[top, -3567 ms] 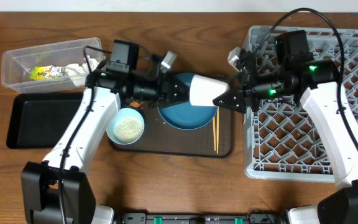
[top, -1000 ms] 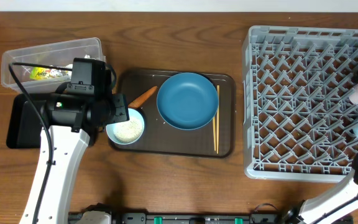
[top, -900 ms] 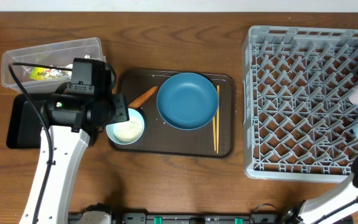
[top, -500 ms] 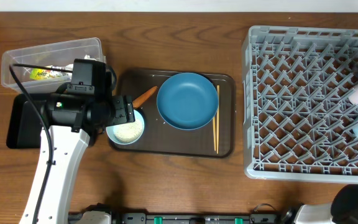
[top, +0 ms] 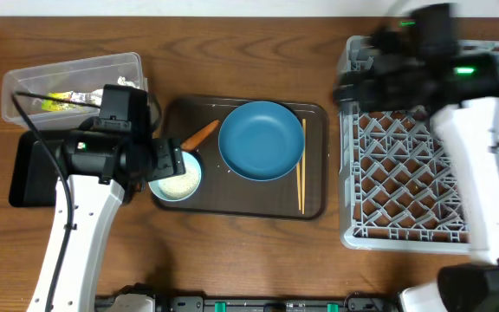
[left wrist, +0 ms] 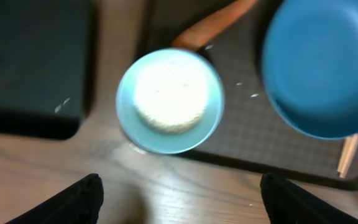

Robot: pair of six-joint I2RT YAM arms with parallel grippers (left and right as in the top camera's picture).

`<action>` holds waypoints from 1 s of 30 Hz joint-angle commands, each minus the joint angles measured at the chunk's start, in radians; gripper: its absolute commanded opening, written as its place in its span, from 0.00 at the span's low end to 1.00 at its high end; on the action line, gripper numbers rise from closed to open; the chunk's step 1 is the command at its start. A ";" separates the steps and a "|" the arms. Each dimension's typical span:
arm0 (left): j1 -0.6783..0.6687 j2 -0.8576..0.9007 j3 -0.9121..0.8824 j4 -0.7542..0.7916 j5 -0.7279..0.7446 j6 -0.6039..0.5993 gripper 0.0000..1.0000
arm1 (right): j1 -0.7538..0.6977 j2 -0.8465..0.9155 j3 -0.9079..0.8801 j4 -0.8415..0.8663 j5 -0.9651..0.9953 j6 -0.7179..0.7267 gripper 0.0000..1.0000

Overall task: Sort waste into correct bins and load items into the dishwasher rack
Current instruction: 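Reach the right gripper to the blue plate's edge on the tray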

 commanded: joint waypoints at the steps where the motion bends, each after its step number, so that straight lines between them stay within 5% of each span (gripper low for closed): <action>1: 0.071 0.004 0.011 -0.021 -0.093 -0.082 0.86 | 0.113 0.077 0.004 0.042 0.131 0.063 0.96; 8: 0.245 0.004 0.011 -0.033 -0.067 -0.123 0.90 | 0.266 0.260 0.005 0.164 0.298 0.200 0.92; 19: 0.257 0.004 0.011 -0.037 -0.029 -0.125 0.90 | 0.273 0.455 0.005 0.229 0.391 0.295 0.81; 27: 0.257 0.004 0.006 -0.036 -0.029 -0.125 0.90 | 0.261 0.503 0.004 0.229 0.396 0.295 0.58; 30: 0.257 0.004 0.005 -0.040 -0.029 -0.125 0.90 | 0.256 0.514 0.004 0.244 0.394 0.295 0.56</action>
